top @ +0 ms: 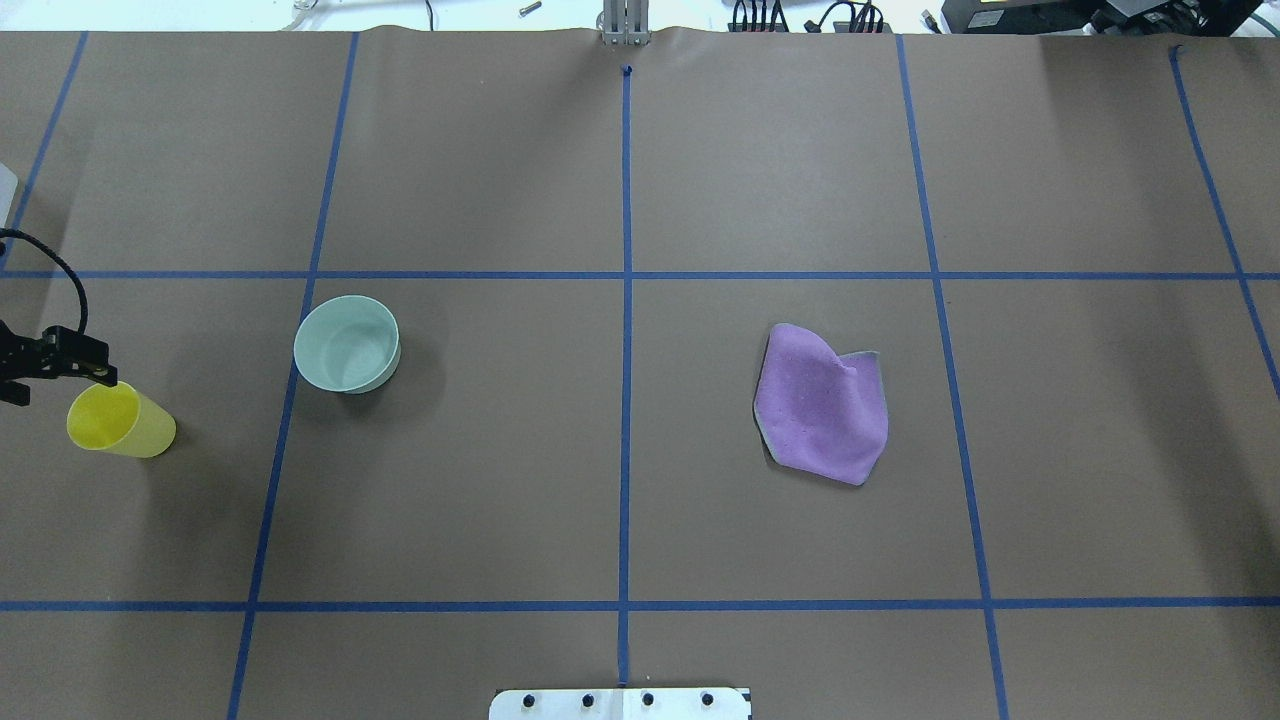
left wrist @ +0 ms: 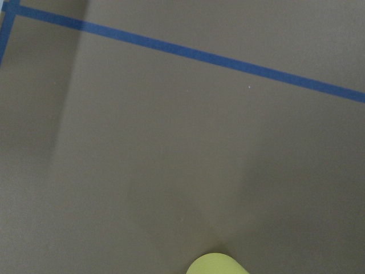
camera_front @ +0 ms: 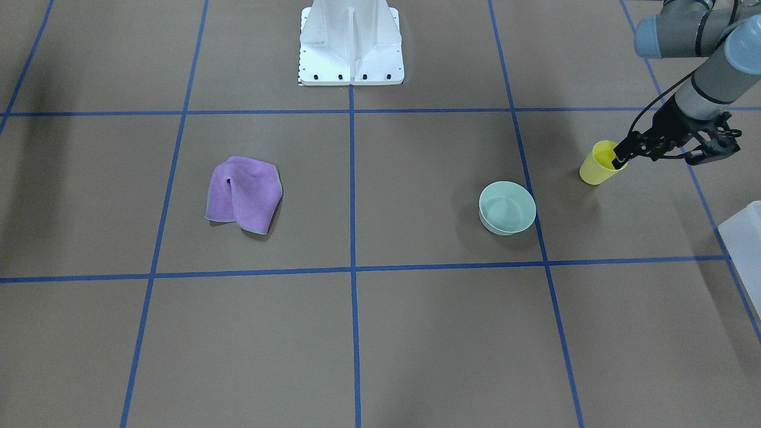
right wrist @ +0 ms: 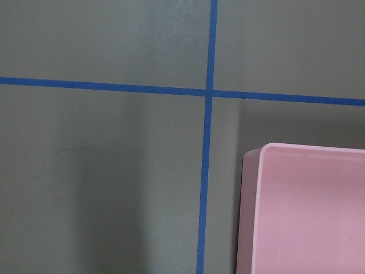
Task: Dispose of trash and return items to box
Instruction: 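Reach the left gripper down to the yellow cup and grasp it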
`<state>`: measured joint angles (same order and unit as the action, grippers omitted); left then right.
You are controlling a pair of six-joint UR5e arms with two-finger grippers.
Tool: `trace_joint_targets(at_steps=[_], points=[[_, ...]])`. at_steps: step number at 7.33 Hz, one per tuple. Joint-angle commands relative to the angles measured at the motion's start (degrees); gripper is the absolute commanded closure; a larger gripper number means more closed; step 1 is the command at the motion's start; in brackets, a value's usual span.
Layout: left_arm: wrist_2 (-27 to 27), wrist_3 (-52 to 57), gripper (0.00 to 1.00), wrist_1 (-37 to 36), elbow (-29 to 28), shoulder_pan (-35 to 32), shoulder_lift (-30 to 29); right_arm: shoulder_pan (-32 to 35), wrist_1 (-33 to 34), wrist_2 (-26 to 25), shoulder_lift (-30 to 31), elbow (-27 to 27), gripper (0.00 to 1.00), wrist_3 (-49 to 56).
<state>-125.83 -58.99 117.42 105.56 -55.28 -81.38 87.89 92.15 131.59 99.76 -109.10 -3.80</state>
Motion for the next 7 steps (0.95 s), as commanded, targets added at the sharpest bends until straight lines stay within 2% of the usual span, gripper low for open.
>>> trace_joint_targets(at_steps=[1,5,6,7], points=[[-0.11,-0.08,0.02,6.12,0.09,1.05,4.71,0.0,-0.13,0.86,0.0,0.02,0.0,-0.07],[-0.11,-1.21,0.07,6.5,-0.35,2.1,3.95,0.0,-0.04,0.86,0.0,0.02,0.0,-0.15],[-0.11,-2.52,0.14,6.68,-0.35,2.19,3.51,-0.09,-0.04,0.86,0.0,0.02,0.0,-0.16],[-0.03,-2.71,0.31,6.68,-0.7,2.28,3.07,0.0,-0.04,0.86,0.0,0.02,0.0,-0.16]])
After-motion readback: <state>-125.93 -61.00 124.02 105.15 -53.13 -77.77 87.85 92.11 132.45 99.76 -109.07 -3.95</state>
